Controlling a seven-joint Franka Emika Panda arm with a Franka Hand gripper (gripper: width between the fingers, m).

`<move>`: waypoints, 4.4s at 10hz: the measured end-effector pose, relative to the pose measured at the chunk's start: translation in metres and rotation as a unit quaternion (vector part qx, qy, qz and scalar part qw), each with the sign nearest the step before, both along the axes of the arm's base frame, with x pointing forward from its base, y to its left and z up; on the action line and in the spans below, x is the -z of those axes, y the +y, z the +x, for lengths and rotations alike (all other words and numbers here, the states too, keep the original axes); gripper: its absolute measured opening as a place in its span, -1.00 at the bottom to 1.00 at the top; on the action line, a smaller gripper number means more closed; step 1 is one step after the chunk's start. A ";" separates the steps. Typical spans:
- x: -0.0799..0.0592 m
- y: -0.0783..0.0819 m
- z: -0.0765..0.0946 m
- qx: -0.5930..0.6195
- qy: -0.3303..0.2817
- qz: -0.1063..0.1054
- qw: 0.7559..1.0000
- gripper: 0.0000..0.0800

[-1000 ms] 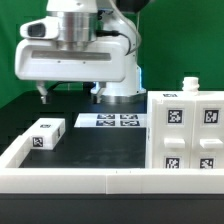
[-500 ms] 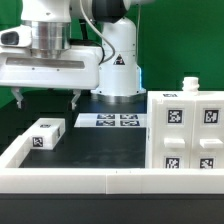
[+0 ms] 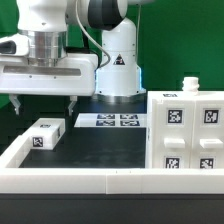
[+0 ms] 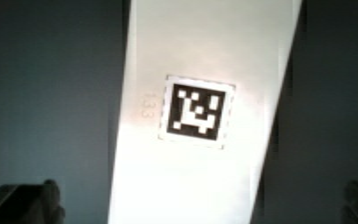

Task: Assemble cabinet

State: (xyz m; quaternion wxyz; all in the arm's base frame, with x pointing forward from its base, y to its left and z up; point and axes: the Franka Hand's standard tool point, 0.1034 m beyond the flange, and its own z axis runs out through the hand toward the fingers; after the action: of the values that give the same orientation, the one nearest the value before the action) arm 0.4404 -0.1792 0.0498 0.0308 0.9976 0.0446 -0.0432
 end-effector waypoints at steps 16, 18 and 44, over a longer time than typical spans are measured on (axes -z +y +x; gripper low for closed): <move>0.038 -0.002 -0.021 -0.011 0.039 0.001 0.999 0.41; 0.037 -0.001 -0.021 -0.011 0.039 0.001 0.999 0.41; -0.128 0.229 0.155 0.025 0.013 0.009 1.000 0.42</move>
Offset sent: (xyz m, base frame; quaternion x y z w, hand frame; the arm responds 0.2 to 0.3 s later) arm 0.0012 -0.0073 -0.0153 0.0050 0.0117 0.0059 0.9999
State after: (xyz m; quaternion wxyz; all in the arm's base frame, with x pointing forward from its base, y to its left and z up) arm 0.5954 0.0502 0.1780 0.0204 0.9980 0.0209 -0.0561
